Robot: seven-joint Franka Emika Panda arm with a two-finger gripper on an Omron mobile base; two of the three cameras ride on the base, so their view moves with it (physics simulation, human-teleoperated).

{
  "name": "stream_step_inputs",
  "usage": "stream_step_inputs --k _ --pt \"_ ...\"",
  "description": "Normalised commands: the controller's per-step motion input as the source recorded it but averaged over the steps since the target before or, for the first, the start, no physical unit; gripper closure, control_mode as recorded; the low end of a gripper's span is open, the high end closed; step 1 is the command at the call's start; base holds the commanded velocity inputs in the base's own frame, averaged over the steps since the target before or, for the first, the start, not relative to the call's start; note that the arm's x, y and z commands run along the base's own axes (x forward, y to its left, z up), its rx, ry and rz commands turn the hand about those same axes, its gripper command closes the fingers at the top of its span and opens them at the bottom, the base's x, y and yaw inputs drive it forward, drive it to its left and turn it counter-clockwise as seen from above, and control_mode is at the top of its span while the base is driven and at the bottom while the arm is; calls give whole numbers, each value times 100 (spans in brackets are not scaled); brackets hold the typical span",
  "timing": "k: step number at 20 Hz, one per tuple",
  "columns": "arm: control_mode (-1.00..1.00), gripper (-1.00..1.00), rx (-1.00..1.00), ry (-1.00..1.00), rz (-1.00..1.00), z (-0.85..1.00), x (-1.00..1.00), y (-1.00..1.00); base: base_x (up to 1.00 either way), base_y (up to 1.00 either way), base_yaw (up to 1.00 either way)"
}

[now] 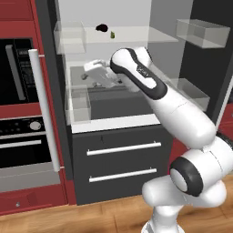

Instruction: Take the lemon wedge from the fridge and place it on the plate with fish on the dining counter.

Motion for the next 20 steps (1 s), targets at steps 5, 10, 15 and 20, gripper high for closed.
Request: stream_step_inputs --k 5,10,15,20 --pt "-100 -100 -37 -16 -1 33 -98 -69 0 0 0" --pt "-100 -100 -37 9 -8 -22 -100 -44 0 0 0" --pt "-100 -100 -41 3 -21 -50 -100 -56 0 0 0" --pt "-100 -100 -40 -4 -22 -12 -100 -100 0 0 0"
